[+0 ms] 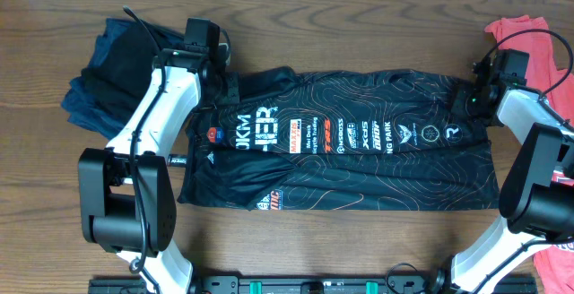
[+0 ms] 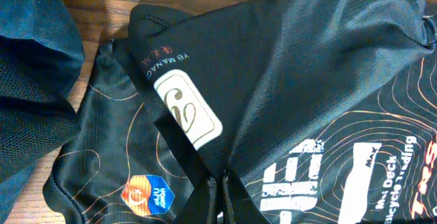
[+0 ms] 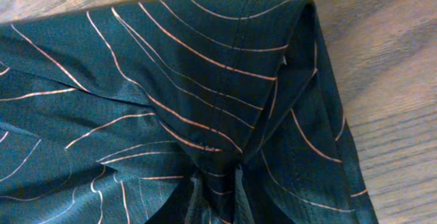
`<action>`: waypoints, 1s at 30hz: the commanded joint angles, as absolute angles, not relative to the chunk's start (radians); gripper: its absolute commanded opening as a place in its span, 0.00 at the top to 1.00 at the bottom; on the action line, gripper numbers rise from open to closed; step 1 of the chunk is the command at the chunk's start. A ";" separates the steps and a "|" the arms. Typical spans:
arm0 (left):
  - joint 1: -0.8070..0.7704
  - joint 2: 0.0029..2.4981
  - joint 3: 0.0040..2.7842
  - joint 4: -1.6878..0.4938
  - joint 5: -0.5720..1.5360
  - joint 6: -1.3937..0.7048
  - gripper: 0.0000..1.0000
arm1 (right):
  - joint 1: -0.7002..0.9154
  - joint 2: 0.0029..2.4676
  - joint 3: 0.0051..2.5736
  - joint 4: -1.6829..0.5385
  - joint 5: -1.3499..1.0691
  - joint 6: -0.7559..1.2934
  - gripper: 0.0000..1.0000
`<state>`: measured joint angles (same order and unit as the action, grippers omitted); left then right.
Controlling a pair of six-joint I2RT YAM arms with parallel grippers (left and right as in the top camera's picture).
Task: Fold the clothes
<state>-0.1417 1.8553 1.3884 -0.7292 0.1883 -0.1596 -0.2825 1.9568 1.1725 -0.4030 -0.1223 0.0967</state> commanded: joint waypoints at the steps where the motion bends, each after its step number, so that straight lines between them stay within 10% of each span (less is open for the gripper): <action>1: -0.139 1.863 1.395 -0.733 0.197 -0.161 0.94 | -0.287 1.937 1.179 -0.400 -0.109 0.096 0.83; 30: -0.139 1.861 1.396 -0.741 0.198 -0.161 0.94 | -0.288 1.922 1.260 -0.488 -0.109 0.096 0.99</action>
